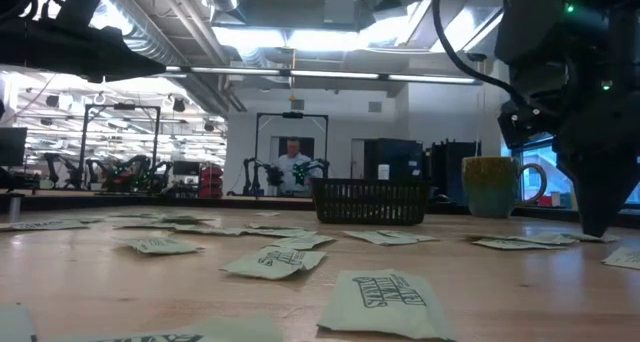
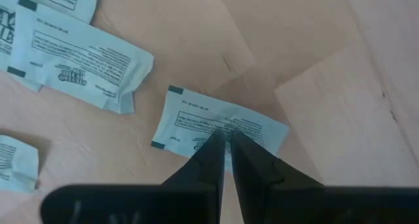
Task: Pick and place Stevia / Truvia into bins
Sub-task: Put the stevia packet into the black basket
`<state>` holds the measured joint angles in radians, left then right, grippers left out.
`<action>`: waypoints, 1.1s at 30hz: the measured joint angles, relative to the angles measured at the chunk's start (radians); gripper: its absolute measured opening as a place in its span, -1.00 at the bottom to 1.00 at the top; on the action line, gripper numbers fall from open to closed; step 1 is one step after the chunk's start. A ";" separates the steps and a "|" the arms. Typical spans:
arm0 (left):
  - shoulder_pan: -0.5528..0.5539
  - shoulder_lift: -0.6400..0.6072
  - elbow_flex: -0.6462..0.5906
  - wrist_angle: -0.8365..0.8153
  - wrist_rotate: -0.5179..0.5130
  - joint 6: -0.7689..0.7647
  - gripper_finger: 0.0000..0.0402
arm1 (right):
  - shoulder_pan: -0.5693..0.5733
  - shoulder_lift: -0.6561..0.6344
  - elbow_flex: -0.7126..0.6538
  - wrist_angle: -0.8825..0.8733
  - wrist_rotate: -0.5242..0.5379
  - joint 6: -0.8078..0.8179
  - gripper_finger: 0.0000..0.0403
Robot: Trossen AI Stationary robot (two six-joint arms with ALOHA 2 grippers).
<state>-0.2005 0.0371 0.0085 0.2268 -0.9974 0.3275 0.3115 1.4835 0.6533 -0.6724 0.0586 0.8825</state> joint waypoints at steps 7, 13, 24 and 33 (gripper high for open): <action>0.000 0.000 0.000 0.000 0.000 0.000 -0.79 | 0.000 0.029 0.000 -0.005 0.001 0.000 -0.84; 0.000 0.000 0.000 0.000 0.000 0.000 -0.81 | 0.000 0.031 0.000 -0.007 0.002 0.000 -0.97; 0.000 0.000 0.000 0.000 0.000 0.000 -0.81 | 0.001 0.043 0.034 -0.026 0.023 0.001 -0.92; 0.000 0.000 0.000 0.000 0.000 0.000 -0.79 | 0.000 0.044 0.042 -0.028 0.019 -0.030 -0.67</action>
<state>-0.2005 0.0369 0.0083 0.2269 -0.9975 0.3276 0.3115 1.5272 0.6949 -0.6999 0.0781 0.8524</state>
